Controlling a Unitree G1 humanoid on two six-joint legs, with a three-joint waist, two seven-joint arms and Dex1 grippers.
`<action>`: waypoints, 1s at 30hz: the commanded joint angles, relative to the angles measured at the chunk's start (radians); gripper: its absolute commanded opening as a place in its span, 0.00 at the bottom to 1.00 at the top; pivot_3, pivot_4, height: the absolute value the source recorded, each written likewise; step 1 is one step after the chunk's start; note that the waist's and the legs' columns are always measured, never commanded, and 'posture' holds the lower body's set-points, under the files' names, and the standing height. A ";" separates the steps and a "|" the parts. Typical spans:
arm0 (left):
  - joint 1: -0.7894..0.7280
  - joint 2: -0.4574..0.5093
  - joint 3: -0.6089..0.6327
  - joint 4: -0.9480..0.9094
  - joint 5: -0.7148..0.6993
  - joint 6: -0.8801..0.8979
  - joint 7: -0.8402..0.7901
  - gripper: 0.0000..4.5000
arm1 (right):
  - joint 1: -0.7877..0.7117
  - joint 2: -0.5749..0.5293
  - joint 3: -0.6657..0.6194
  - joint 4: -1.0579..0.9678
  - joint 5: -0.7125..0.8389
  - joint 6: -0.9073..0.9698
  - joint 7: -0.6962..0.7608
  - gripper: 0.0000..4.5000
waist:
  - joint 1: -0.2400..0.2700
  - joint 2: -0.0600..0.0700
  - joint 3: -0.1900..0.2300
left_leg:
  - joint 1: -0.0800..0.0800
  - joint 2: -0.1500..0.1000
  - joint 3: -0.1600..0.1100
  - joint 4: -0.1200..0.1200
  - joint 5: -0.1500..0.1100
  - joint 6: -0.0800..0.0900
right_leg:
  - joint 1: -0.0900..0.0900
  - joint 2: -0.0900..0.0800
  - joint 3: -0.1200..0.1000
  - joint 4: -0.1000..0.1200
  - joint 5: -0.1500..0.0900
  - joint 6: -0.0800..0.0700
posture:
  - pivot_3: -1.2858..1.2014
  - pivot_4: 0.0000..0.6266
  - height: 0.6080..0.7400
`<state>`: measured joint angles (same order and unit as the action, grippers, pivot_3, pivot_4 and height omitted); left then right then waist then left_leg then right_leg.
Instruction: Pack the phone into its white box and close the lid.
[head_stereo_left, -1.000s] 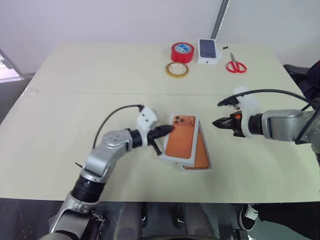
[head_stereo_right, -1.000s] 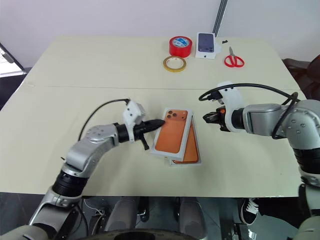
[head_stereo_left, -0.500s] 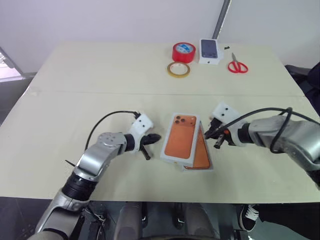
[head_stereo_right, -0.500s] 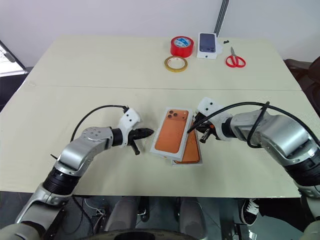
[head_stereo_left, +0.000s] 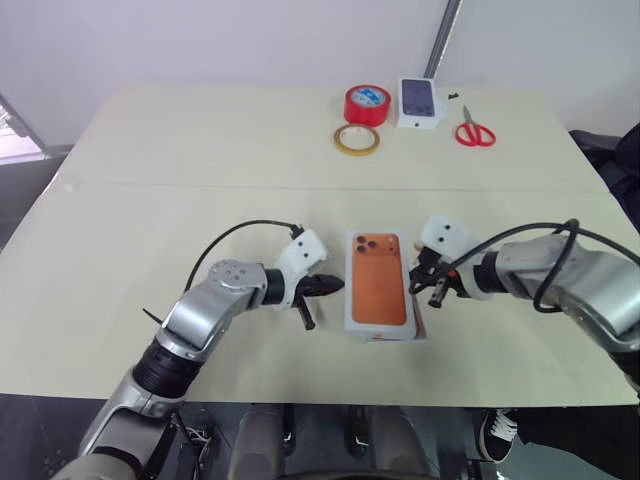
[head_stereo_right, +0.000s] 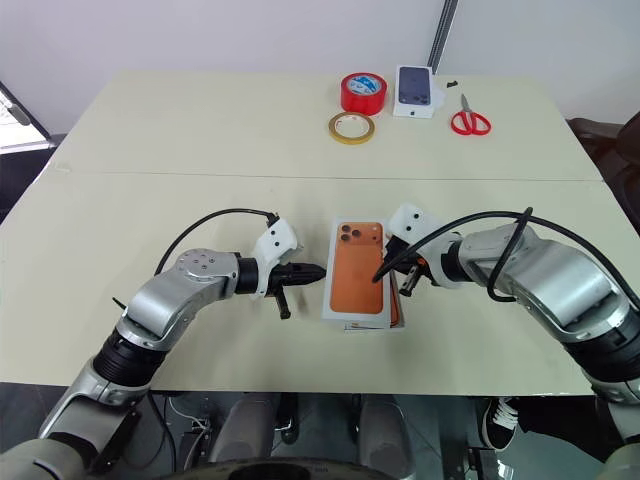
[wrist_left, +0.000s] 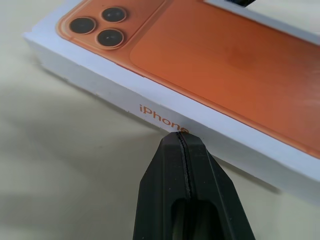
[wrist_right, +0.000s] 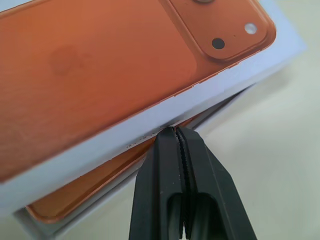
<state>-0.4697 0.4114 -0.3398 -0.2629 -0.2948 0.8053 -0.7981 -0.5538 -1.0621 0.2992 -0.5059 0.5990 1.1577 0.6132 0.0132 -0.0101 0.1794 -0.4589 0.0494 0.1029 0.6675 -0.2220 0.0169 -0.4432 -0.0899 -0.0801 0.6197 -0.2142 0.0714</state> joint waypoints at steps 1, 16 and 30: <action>-0.007 -0.020 -0.013 -0.079 -0.044 0.000 -0.023 0.00 | 0.011 -0.005 -0.026 -0.078 -0.001 -0.012 0.048 0.01 | 0.000 0.000 0.000 | 0.000 0.000 0.000 0.000 0.000 0.000 | 0.000 0.000 0.000 0.000 0.000 0.000 | 0.52 0.24 1.00; -0.006 -0.042 -0.039 -0.078 -0.039 0.013 -0.030 0.00 | 0.047 -0.008 -0.051 -0.042 -0.085 -0.023 0.105 0.01 | 0.000 0.000 0.000 | 0.000 -0.001 0.000 0.000 0.000 0.000 | 0.000 0.000 0.000 0.000 0.000 0.000 | 0.52 0.24 1.00; -0.021 -0.063 -0.041 -0.029 -0.019 0.000 -0.015 0.00 | 0.055 0.012 -0.056 -0.022 -0.135 -0.020 0.128 0.01 | 0.001 0.000 0.000 | 0.000 -0.001 0.000 0.001 0.000 0.000 | 0.001 0.000 0.000 0.000 0.000 0.000 | 0.52 0.24 1.00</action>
<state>-0.4742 0.3705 -0.3712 -0.2767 -0.2970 0.8238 -0.8083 -0.4938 -1.0674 0.2652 -0.5078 0.4575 1.1574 0.7313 0.0138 -0.0101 0.1793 -0.4586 0.0484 0.1026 0.6686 -0.2220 0.0168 -0.4423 -0.0897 -0.0801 0.6201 -0.2141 0.0715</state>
